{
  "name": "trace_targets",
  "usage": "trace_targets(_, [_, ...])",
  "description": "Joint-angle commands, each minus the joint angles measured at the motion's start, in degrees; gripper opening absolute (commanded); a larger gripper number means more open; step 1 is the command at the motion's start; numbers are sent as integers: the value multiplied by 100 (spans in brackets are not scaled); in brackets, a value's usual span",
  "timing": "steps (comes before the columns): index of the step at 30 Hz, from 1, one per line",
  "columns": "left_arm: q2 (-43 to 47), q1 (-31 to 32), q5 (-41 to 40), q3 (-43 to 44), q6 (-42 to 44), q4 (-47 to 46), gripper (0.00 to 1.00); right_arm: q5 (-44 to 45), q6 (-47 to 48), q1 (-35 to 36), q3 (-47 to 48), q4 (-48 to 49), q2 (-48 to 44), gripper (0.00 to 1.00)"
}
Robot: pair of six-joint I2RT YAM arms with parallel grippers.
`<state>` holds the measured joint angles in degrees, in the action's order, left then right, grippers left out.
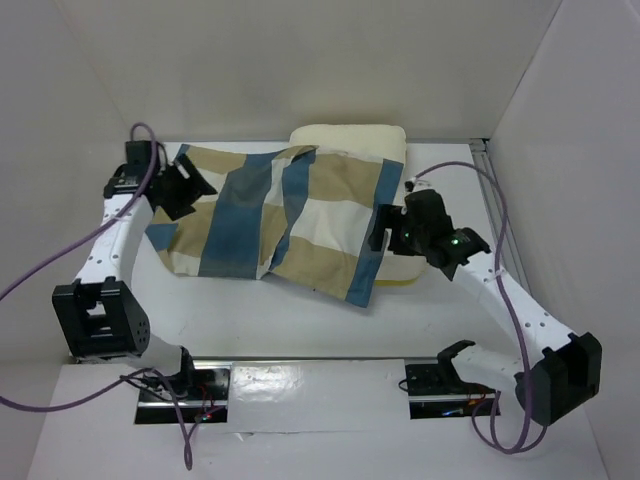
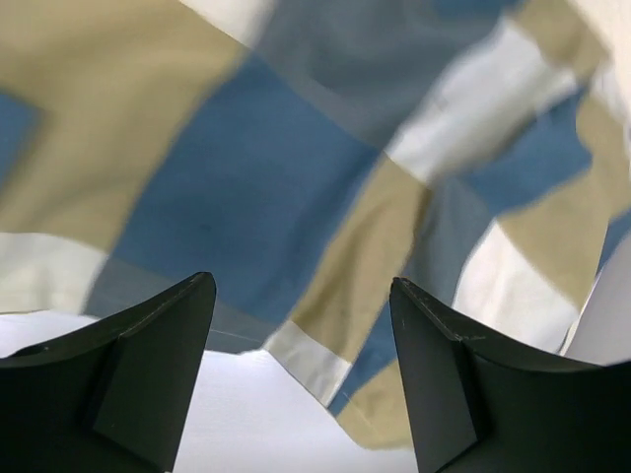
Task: Put the pillow into the pillowcase
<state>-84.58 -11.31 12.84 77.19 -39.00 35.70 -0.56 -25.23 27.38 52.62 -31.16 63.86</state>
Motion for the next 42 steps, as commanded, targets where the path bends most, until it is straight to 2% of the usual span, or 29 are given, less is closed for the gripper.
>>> trace_targets(1, [-120, 891, -134, -54, 349, -28, 84, 1242, -263, -504, 556, -856, 11, 90])
trace_targets(3, [-173, 1357, -133, -160, 411, 24, 84, 1147, -324, -987, 556, -935, 223, 94])
trace_targets(4, [-243, 1795, -194, -247, 411, 24, 84, 1076, -324, -1145, 556, -936, 320, 94])
trace_targets(6, [-375, 2184, -194, -248, 411, -124, 87, 725, -324, -1585, 443, -683, 592, 95])
trace_targets(7, [-584, 2473, -194, -248, 411, -195, 87, 280, -255, -1708, 303, -542, 715, 95])
trace_targets(11, [-1260, 2897, -300, -195, 481, -195, 88, -530, -201, -2069, -49, 56, 1022, 95])
trace_targets(13, [-1499, 2976, -64, -195, 481, -248, 88, -857, -263, -2070, -242, 476, 1093, 95])
trace_targets(15, [-1790, 3030, 200, -274, 429, -502, 84, -1218, -394, -2070, -393, 724, 1182, 90])
trace_targets(16, [-1869, 3082, 340, -344, 429, -581, 81, -1297, -395, -2070, -471, 882, 1260, 82])
trace_targets(17, [-1939, 3134, 411, -345, 429, -582, 54, -1359, -395, -2070, -472, 944, 1261, 70])
trace_targets(18, [-1940, 3135, 412, -345, 429, -582, 31, -1420, -447, -2070, -472, 945, 1261, 56])
trace_targets(19, [-2018, 3135, 412, -345, 429, -582, 9, -1421, -447, -2070, -472, 1014, 1261, 23])
trace_targets(20, [-2019, 3135, 282, -345, 376, -521, 0, -1421, -447, -2070, -420, 1015, 1261, 8])
trace_targets(21, [-2019, 3065, 202, -345, 376, -521, 0, -1125, -447, -2070, -263, 919, 1261, 0])
trace_targets(25, [-1502, 2732, -527, -292, 323, -99, 0, -71, -334, -2070, 186, 418, 999, 0])
trace_targets(30, [-659, 2099, -958, -161, 270, 200, 0, 538, -210, -2456, 573, 48, 682, 0])
trace_targets(37, [-419, 1694, -1231, -99, 270, 393, 0, 1556, -324, -2825, 750, -566, 173, 0])
trace_targets(42, [-314, 1632, -1547, -326, 192, 516, 0, 2226, -482, -2878, 855, -1014, -417, 0])
